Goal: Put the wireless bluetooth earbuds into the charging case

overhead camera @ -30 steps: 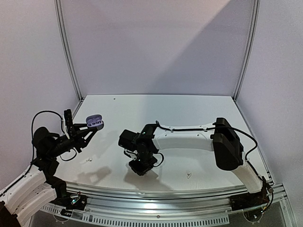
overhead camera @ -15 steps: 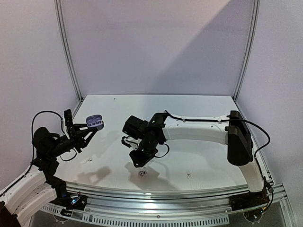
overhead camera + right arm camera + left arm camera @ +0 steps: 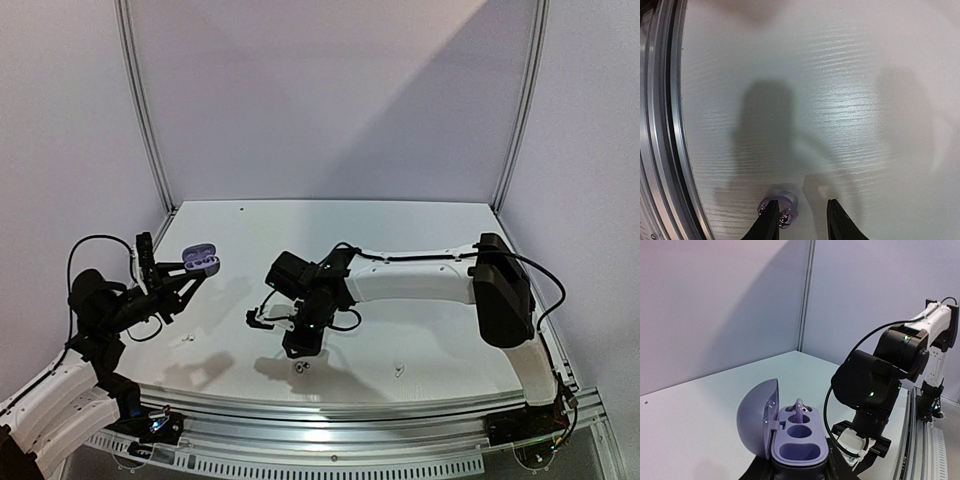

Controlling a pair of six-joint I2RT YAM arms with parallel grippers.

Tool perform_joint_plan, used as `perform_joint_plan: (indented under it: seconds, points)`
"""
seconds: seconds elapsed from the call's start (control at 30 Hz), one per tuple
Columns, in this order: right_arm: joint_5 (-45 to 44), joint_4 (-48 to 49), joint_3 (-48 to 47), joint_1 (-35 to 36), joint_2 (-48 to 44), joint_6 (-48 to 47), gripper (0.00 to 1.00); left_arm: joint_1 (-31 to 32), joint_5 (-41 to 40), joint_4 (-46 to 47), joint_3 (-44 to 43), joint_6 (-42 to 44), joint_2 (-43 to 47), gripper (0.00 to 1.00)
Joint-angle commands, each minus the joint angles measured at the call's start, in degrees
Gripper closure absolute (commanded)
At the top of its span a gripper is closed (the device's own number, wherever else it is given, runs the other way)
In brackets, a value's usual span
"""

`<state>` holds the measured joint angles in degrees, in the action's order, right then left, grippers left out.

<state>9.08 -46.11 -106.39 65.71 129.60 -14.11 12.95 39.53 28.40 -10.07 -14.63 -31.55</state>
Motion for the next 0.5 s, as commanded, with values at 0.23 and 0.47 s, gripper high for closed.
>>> perform_joint_plan:
  seconds: [0.23,0.47]
  points:
    - [-1.0,-1.4,1.2,-1.1,-1.5,-10.9,0.68,-0.7,-0.5,0.5,1.1,0.2,-1.2,1.0]
    - [-0.6,-2.8,1.9,-1.1,-1.1,-12.5,0.68,-0.7,-0.6,0.5,1.1,0.3,-1.2,1.0]
